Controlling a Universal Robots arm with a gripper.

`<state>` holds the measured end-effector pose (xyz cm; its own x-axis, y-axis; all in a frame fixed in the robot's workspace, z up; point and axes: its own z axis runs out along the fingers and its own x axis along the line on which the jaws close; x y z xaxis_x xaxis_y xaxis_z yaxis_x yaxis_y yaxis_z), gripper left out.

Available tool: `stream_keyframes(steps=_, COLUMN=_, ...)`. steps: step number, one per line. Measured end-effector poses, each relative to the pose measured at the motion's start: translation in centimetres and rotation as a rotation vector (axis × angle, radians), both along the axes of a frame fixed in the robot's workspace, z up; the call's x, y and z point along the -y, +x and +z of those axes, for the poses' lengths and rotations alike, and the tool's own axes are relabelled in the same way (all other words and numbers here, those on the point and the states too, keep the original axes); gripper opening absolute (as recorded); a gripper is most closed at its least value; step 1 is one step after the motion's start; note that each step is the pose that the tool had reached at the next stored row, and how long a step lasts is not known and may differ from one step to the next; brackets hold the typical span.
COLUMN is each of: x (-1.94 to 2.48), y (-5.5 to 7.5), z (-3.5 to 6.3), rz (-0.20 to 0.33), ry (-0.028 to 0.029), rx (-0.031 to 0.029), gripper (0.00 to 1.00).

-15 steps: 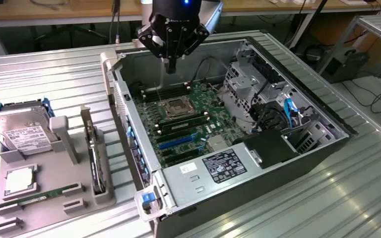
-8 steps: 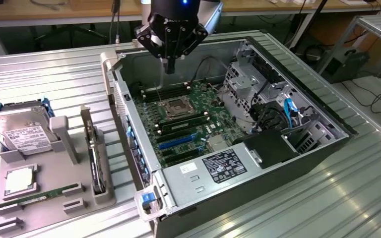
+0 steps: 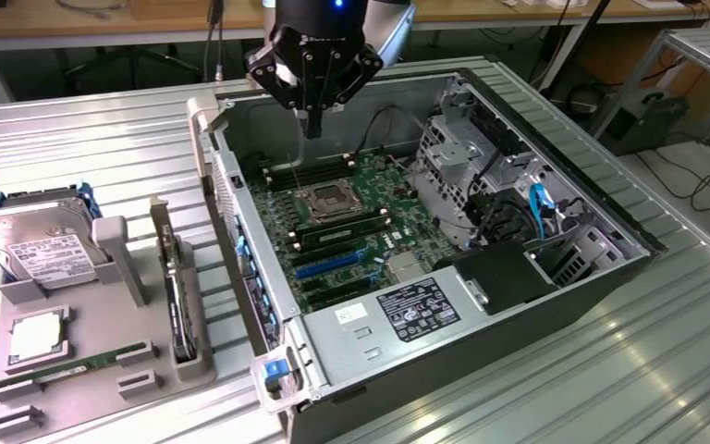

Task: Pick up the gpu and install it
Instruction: 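Reach for the gpu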

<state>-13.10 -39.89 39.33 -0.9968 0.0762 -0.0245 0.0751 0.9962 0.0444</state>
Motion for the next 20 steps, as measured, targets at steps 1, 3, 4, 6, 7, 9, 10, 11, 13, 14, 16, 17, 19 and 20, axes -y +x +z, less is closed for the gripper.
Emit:
stream_keyframes(steps=1, x=0.00, y=-0.04, z=0.00, rz=0.000, ry=0.0000, rx=0.0000, gripper=0.11)
stream_keyframes(steps=3, x=0.00, y=-0.16, z=0.00, rz=0.000, ry=0.0000, rx=0.0000, gripper=0.11)
stream_keyframes(steps=4, x=0.00, y=-0.22, z=0.00, rz=0.000, ry=-0.0001, rx=-0.0001, gripper=0.11)
stream_keyframes(steps=6, x=0.00, y=-0.33, z=0.00, rz=0.000, ry=0.0000, rx=0.0000, gripper=0.11)
stream_keyframes(steps=7, x=0.00, y=-0.37, z=0.00, rz=0.000, ry=0.0000, rx=-0.0001, gripper=0.11)
stream_keyframes(steps=9, x=0.00, y=-0.49, z=0.00, rz=0.000, ry=0.0000, rx=0.0000, gripper=0.11)
stream_keyframes(steps=10, x=0.00, y=-0.55, z=0.00, rz=0.000, ry=0.0000, rx=0.0000, gripper=0.11)
stream_keyframes(steps=11, x=0.00, y=-0.61, z=0.00, rz=0.000, ry=0.0000, rx=0.0000, gripper=0.11)
stream_keyframes(steps=13, x=0.00, y=-0.69, z=0.00, rz=0.000, ry=0.0000, rx=-0.0001, gripper=0.11)
stream_keyframes(steps=14, x=0.00, y=-0.73, z=0.00, rz=0.000, ry=0.0000, rx=0.0000, gripper=0.11)
stream_keyframes(steps=16, x=0.00, y=-0.79, z=0.00, rz=0.000, ry=0.0000, rx=0.0000, gripper=0.11)
stream_keyframes(steps=17, x=0.00, y=-0.82, z=0.00, rz=0.000, ry=0.0000, rx=0.0000, gripper=0.11)
stream_keyframes(steps=19, x=0.00, y=-0.87, z=0.00, rz=0.000, ry=0.0000, rx=0.0000, gripper=0.11)
stream_keyframes(steps=20, x=0.00, y=-0.89, z=0.00, rz=0.000, ry=0.0000, rx=0.0000, gripper=0.11)
